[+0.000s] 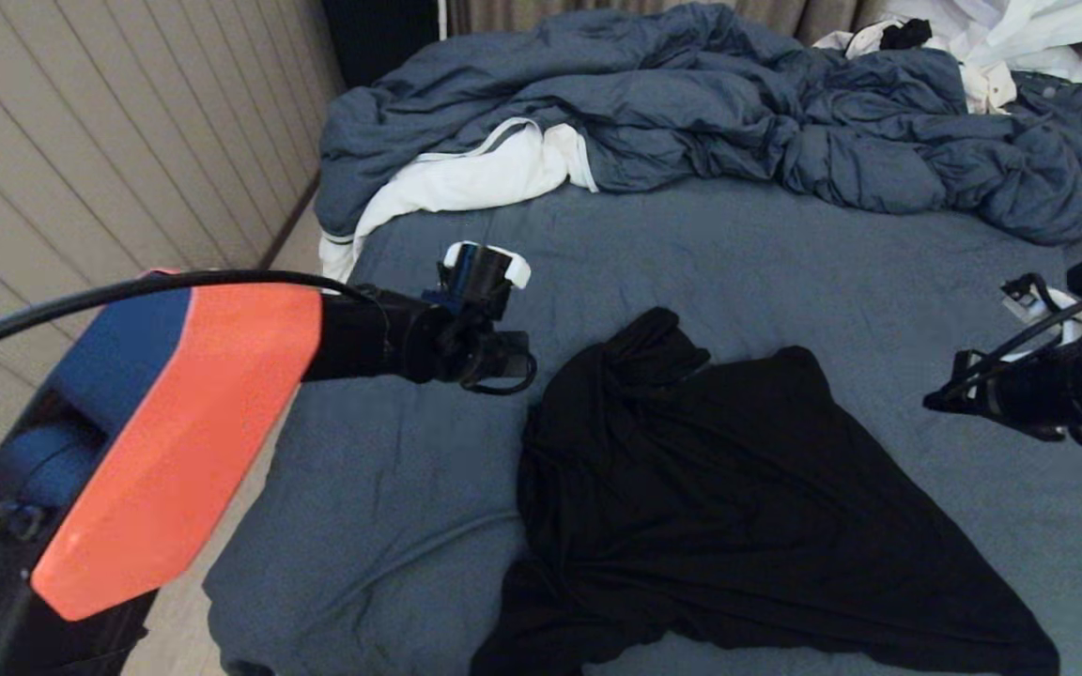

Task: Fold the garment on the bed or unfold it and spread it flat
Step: Unford the black T-shirt

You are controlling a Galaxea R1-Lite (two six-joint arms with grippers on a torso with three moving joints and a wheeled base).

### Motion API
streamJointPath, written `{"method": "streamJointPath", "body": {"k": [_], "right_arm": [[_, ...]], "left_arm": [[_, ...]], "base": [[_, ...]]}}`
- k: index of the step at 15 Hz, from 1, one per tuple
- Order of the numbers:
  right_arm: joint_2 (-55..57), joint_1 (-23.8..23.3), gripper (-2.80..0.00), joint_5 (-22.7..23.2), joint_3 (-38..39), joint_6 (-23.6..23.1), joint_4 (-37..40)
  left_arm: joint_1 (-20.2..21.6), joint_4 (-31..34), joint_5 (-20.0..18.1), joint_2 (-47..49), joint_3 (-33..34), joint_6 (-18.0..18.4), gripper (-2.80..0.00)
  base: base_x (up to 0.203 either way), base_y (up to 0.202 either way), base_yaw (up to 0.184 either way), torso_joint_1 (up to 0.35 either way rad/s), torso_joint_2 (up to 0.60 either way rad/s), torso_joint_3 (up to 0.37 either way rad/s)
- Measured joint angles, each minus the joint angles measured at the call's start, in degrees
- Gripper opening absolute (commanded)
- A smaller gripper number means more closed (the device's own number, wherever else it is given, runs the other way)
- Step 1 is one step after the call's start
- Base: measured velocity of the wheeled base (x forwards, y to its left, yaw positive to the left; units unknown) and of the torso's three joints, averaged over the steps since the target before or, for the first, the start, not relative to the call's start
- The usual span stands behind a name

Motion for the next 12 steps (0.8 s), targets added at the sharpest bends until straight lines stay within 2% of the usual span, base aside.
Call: {"method": "streamJointPath", "body": {"k": [3,6,9,12], "right_arm": [[-1.75,4.89,-2.80,-0.80,-0.66,1.54,0.20],[-1.60,10.59,-2.80,-6.26,-3.25,1.83,0.07],[3.07,16.28,-2.80,-13.83,-8.75,2.37,-0.33],[11.91,20.40,-2.80,-21.41,-18.54,3.58,-0.81]], "left_arm": [[0.71,1.16,0.52,1.70,0.73,-4.69,-2.80],[0.99,3.29,0.50,-1.97,6.56,-8.23,-2.80],[1.99,1.66,-0.17,-10.63,19.82,-10.34,-2.80],[3.14,-2.74,-0.31,-22.89,36.46,-10.81,-2.80]], "base": [[0.000,0.000,0.000,0.000,0.00,0.000],[0.000,0.000,0.000,0.000,0.00,0.000],[0.000,0.000,0.000,0.000,0.00,0.000],[0.000,0.000,0.000,0.000,0.00,0.000]]}}
